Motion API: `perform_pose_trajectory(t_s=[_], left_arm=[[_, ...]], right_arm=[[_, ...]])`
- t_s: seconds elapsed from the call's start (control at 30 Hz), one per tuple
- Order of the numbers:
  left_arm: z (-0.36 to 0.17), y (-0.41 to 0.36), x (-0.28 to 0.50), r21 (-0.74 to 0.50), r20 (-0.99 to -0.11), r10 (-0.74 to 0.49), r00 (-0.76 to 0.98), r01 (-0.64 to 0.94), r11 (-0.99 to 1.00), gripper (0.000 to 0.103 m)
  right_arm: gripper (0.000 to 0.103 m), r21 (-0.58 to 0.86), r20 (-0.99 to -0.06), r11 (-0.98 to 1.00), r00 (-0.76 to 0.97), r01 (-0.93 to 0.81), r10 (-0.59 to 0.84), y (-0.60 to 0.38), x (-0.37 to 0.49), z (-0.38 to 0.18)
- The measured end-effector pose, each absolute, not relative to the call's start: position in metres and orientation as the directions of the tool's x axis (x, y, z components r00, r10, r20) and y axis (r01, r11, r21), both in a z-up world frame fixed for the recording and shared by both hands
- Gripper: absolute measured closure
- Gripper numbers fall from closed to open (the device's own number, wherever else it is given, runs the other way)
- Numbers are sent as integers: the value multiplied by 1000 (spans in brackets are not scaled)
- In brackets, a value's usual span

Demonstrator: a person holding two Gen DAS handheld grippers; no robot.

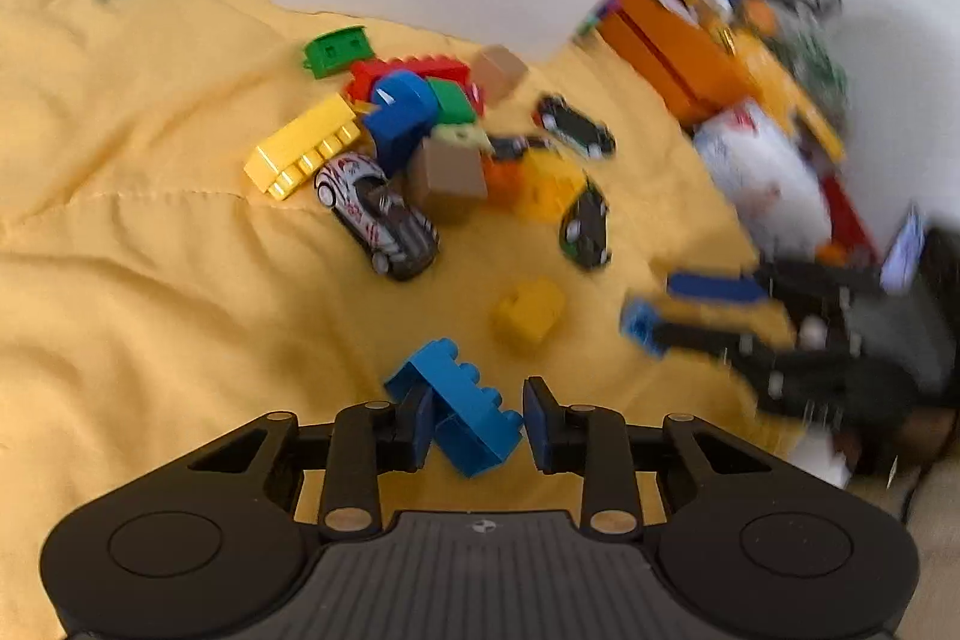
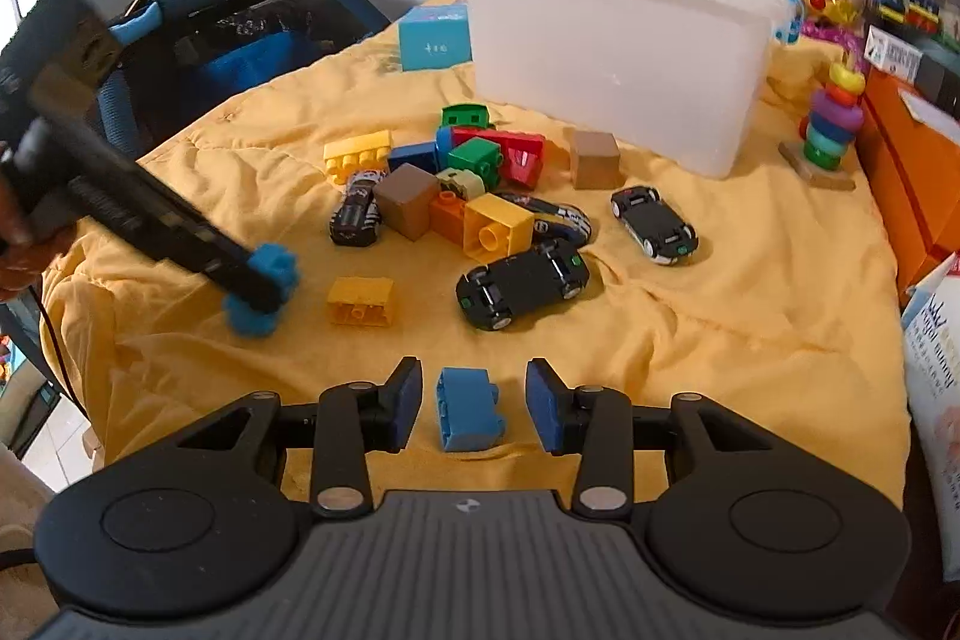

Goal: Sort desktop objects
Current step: 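Grasp the long blue brick with the left gripper while the right holds its brick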

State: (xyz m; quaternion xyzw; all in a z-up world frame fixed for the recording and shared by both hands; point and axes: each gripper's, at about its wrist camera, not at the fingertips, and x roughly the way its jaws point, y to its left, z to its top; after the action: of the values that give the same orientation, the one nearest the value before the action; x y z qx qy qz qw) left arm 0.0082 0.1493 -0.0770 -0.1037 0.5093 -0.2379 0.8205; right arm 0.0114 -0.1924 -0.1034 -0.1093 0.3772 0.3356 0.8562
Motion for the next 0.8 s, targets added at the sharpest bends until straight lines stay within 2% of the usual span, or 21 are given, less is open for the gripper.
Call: perform_pose_trajectory(t_s=[0.07,0.13,0.2,0.23,0.33,0.5,0.57,0.67,0.8], left_arm=[[-70,148,3,-348,-804,-448,390,303,887,57],[-58,148,-3,-292,-814,-388,432,274,916,55],[-39,143,-17,-252,-788,-351,506,255,934,51],[-33,139,-22,-232,-777,-332,534,246,941,51],[-21,115,-39,-104,-771,-243,589,259,960,51],[-40,70,-42,38,-790,-186,584,349,936,51],[-54,64,-36,73,-813,-139,565,335,940,53],[-58,71,-34,107,-802,-80,592,274,956,53],[-63,88,-30,60,-812,-71,579,205,977,57]], right_arm=[[57,100,-725,759,475,-644,499,-194,15,-103],[58,187,-720,770,449,-610,530,-201,19,-98],[60,268,-695,781,448,-564,562,-209,24,-92],[66,277,-693,787,452,-551,561,-211,27,-91],[73,285,-728,810,433,-513,531,-214,40,-100],[73,386,-747,773,321,-504,582,-214,47,-119],[72,362,-755,757,306,-543,580,-206,42,-120],[71,249,-774,738,329,-627,541,-190,30,-119],[71,191,-778,719,343,-668,526,-184,25,-117]])
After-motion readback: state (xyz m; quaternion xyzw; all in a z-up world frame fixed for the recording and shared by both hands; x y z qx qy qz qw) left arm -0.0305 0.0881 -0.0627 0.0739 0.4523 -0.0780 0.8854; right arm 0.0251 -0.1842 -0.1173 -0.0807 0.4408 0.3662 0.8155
